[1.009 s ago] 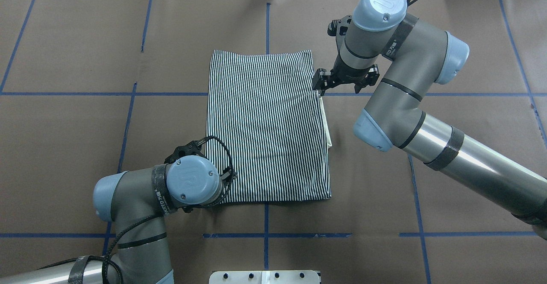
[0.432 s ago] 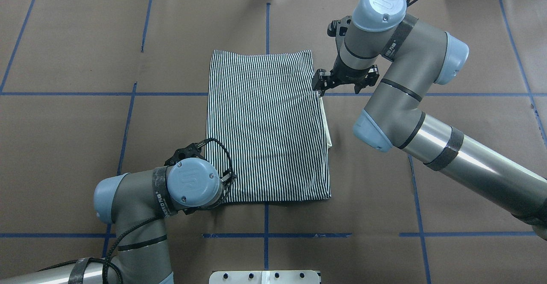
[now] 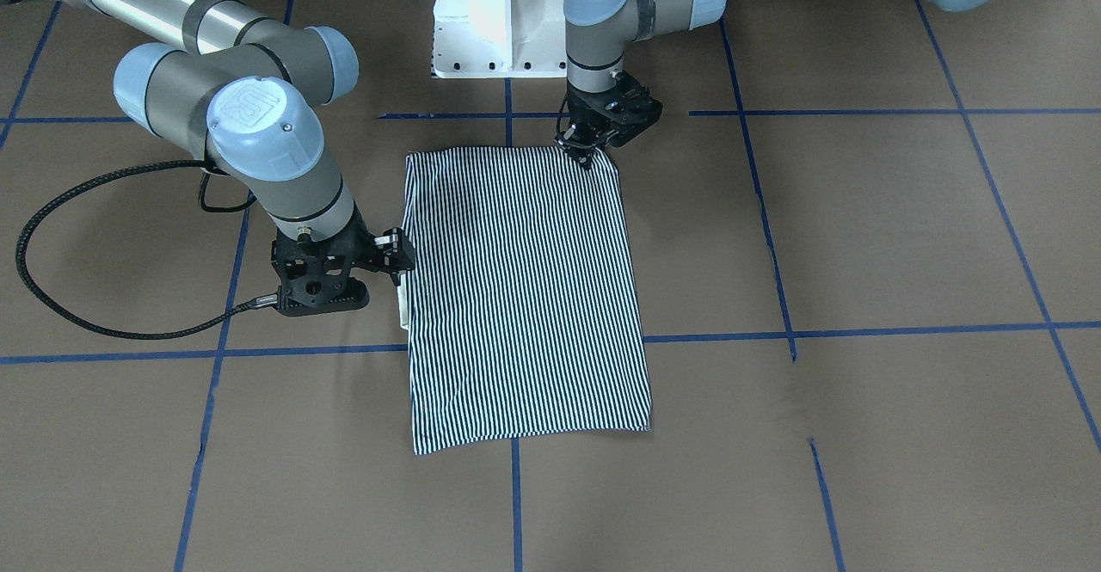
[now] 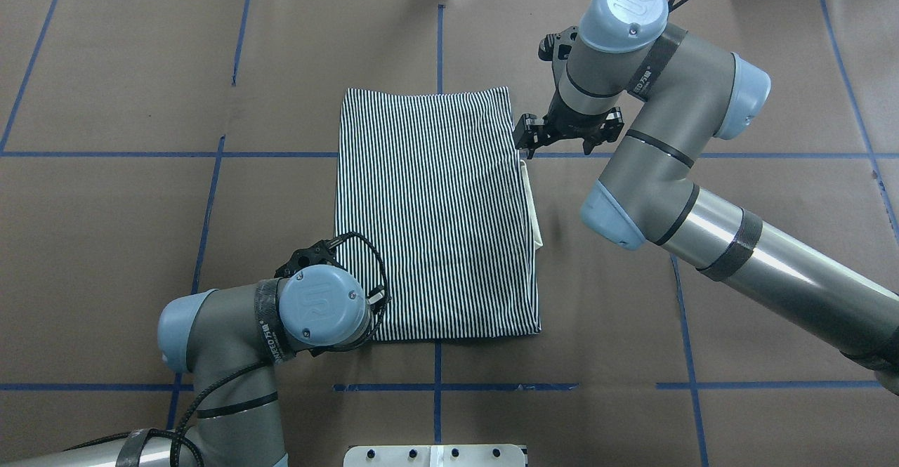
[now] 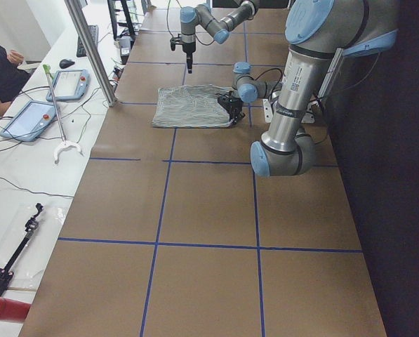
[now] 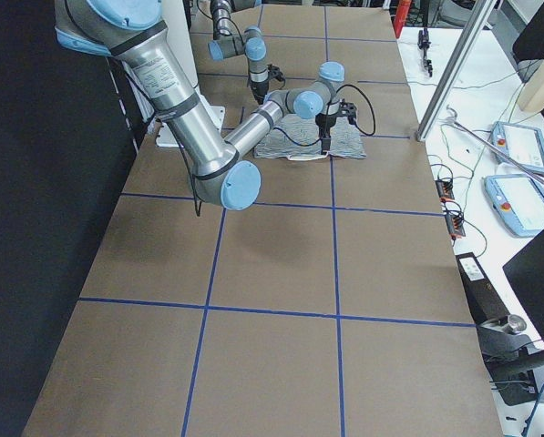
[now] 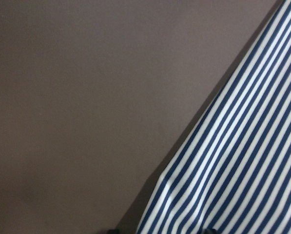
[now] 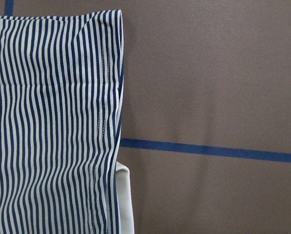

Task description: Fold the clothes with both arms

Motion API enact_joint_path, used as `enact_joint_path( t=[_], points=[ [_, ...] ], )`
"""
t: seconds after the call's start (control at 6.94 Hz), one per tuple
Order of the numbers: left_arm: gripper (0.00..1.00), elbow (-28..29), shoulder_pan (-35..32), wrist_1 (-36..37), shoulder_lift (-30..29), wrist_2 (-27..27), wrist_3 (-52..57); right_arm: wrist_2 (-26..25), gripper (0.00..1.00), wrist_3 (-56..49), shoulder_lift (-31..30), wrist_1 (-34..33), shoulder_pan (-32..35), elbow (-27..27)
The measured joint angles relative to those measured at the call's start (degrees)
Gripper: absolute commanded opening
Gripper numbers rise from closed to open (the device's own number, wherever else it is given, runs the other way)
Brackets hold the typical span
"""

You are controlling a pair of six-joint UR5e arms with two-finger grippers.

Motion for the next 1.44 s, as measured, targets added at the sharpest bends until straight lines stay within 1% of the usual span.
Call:
enact_joint_path(
  t=[0.29, 0.58, 0.72, 0.86, 1.01, 1.15, 1.3, 1.44],
  points=[
    [0.0, -0.39, -0.02, 0.39, -0.02, -0.11, 0.7, 0.0, 1.0, -0.01, 0.02, 0.0, 0.0, -0.01],
    [0.0, -2.23, -0.26, 0.42, 0.79, -0.13, 4.67, 0.0, 1.0, 0.16, -0.02, 0.01, 0.01, 0.1],
    [0.0, -3.28, -0.31, 0.35, 1.34, -0.11, 6.91, 0.05, 1.0, 1.47, -0.07, 0.16, -0.15, 0.35],
    [0.0, -3.73, -0.4, 0.24, 1.59, -0.08, 9.17, 0.19, 1.0, 5.5, -0.15, 0.44, -1.13, 1.04],
    [0.0, -3.89, -0.45, 0.11, 1.68, -0.05, 11.1, 0.18, 1.0, 12.9, -0.89, 0.62, -3.55, 3.08],
    [0.0, -3.94, -0.44, -0.07, 1.69, -0.06, 12.05, -0.67, 1.0, 23.08, -2.39, 0.72, -6.92, 6.46],
    [0.0, -3.99, -0.4, -0.24, 1.7, -0.1, 12.75, -3.58, 1.0, 35.22, -3.36, 0.76, -11.31, 9.79],
    [0.0, -4.01, -0.38, -0.35, 1.67, -0.12, 13.42, -8.16, 1.0, 46.27, -3.5, 0.74, -16.25, 11.75]
  ],
)
